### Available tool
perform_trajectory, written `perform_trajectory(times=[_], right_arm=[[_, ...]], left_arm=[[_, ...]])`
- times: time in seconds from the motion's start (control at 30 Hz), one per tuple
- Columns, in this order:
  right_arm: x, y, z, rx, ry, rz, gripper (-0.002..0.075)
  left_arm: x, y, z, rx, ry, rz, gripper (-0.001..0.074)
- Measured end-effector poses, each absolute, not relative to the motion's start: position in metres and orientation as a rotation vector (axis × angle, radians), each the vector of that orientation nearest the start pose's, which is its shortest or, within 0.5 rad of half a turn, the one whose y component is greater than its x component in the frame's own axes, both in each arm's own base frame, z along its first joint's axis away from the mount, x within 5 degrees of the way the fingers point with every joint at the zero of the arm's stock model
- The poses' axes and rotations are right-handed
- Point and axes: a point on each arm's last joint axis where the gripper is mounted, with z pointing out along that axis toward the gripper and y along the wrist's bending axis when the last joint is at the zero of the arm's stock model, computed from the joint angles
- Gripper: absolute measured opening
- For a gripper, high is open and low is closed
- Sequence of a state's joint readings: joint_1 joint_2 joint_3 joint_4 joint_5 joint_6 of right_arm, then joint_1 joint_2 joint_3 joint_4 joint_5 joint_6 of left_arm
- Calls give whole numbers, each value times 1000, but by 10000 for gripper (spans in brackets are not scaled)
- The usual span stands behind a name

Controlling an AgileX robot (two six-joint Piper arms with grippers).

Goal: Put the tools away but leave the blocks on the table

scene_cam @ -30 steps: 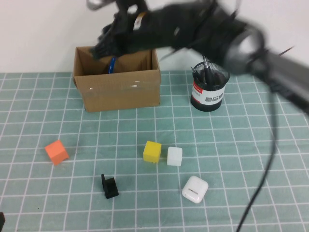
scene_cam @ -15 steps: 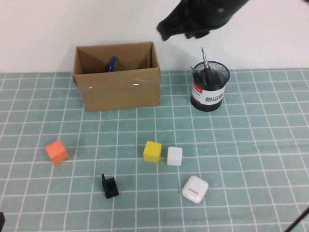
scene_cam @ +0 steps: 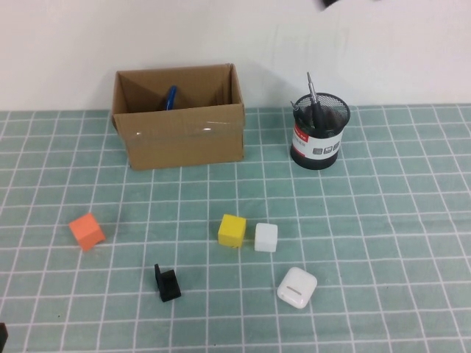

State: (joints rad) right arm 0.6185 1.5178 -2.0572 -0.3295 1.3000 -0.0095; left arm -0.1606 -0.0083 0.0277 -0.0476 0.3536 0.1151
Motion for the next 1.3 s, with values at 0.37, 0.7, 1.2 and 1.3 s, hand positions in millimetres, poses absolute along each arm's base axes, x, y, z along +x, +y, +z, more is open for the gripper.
perform_trajectory(times=[0.37,0.7,1.2,1.3], right_arm=[[187,53,425,-433,1972,-61,-6],[102,3,259,-28,1586,14,-6],[54,-2,185,54,1700,-15,-6],[53,-3,177,30,1784,-48,-6]], left_arm=[[52,-10,172,225,1843,-78,-3],[52,-10,172,225,1843,-78,-4],[52,-10,172,225,1843,-78,-3],[52,-10,172,226,1845,-78,-3]])
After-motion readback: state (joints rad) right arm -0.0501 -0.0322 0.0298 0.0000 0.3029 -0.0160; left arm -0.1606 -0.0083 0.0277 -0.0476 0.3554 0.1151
